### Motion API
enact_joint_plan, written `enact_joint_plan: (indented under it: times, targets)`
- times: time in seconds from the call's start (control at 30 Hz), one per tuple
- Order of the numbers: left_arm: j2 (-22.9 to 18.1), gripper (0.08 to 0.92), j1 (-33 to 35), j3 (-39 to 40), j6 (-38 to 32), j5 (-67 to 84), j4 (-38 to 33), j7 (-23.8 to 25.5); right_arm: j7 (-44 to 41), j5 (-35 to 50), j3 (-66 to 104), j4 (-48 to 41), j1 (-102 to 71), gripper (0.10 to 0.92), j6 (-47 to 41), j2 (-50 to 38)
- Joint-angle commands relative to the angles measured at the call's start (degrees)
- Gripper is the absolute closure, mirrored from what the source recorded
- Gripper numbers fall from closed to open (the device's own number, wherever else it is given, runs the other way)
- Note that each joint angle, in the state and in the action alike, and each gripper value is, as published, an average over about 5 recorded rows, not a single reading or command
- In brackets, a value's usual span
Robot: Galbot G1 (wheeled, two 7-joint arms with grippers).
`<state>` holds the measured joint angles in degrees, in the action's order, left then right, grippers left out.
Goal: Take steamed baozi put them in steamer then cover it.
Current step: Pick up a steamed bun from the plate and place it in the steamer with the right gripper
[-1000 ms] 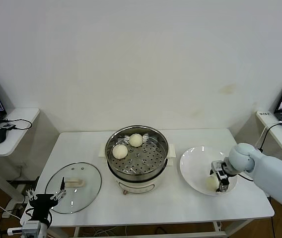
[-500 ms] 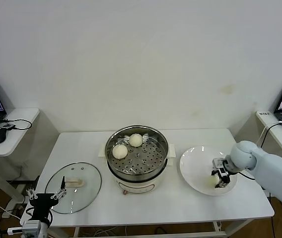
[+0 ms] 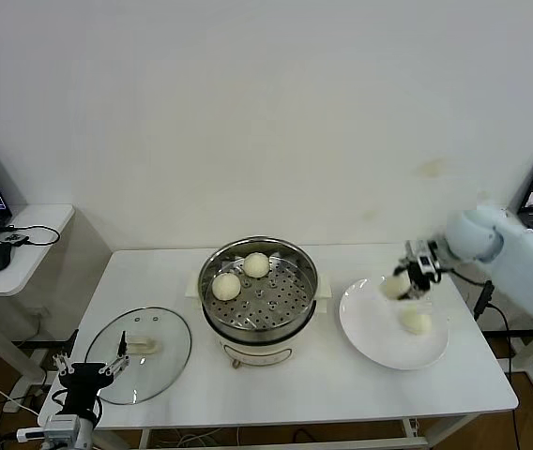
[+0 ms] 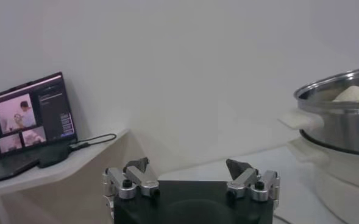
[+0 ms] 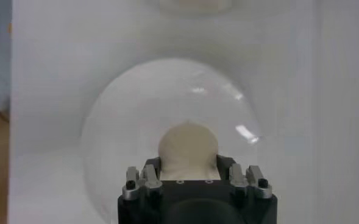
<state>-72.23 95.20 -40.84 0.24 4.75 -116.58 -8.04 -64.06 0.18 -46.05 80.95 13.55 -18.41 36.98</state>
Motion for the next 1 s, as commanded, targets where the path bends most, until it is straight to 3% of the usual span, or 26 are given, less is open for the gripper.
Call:
enact_joint_plan:
  times: [0.03, 0.3, 0.57, 1.0]
  targets:
    - [-0.2, 0.177, 0.2, -0.2, -0.1, 0.1, -0.1, 0.0, 1.7, 9.6, -10.4, 0.5, 19.7, 0.440, -1.7, 13.1]
    - [-0.3, 0.177, 0.8, -1.3, -0.4, 0.3, -0.2, -0.1, 3.6, 12.0, -14.5, -0.5, 19.2, 0.440, 2.7, 24.2]
    - [-0.4, 0.177, 1.0, -2.1, -0.5, 0.6, -0.7, 0.0, 5.8, 10.8, -21.1, -1.4, 14.3, 0.440, 10.5, 29.2]
    - [-1.4, 0.177, 0.8, -2.1, -1.0, 1.0, -0.4, -0.1, 5.4, -0.6, -26.7, -3.2, 12.8, 0.420, 22.9, 32.8]
